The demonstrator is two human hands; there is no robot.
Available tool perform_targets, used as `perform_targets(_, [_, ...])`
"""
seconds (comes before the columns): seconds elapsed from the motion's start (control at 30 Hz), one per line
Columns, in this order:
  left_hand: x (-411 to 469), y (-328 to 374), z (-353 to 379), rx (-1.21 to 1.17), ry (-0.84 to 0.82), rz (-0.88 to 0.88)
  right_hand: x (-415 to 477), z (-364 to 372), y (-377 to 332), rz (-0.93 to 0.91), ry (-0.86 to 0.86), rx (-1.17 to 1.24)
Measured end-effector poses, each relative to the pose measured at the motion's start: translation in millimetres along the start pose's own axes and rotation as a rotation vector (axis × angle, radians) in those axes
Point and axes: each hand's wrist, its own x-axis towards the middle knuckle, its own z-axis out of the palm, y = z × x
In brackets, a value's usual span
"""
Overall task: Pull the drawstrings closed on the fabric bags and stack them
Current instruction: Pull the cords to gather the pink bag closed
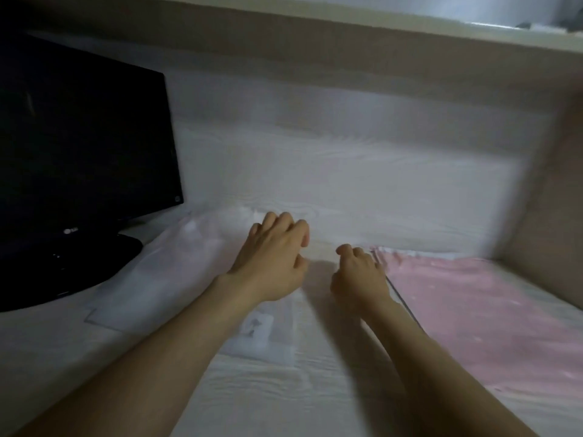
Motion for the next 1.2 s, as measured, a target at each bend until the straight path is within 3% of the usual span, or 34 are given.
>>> perform_targets(0.17, [24,28,37,-0.064,-0.179,0.088,-4,13,55,0.323,-0.12,-0.012])
perform_targets(0.27, [32,32,56,-0.108,-0.228,0.072,1,15,62,0.377,-0.12,-0.002])
perform_targets(0.5, [21,26,85,-0.062,-0.171,0.13,1,2,63,0.247,0.109,0.014])
perform_targets(0.73, [16,25,82,-0.242,-0.015,0.096,4,5,61,0.187,0.267,-0.024])
perform_targets(0.97, [16,19,84,-0.426,0.211,-0.04,-17,-21,41,0.137,0.682,0.461])
perform_targets(1.07, [17,19,77,-0.562,0.271,-0.169,-24,-31,33,-0.004,0.915,0.657])
perform_targets(1.13, [17,14,74,-0.659,0.241,-0.17,-26,-33,32,-0.086,0.978,0.689])
perform_targets(1.2, [18,9,75,-0.565,0.239,-0.113,-29,-36,32,-0.108,0.99,0.732])
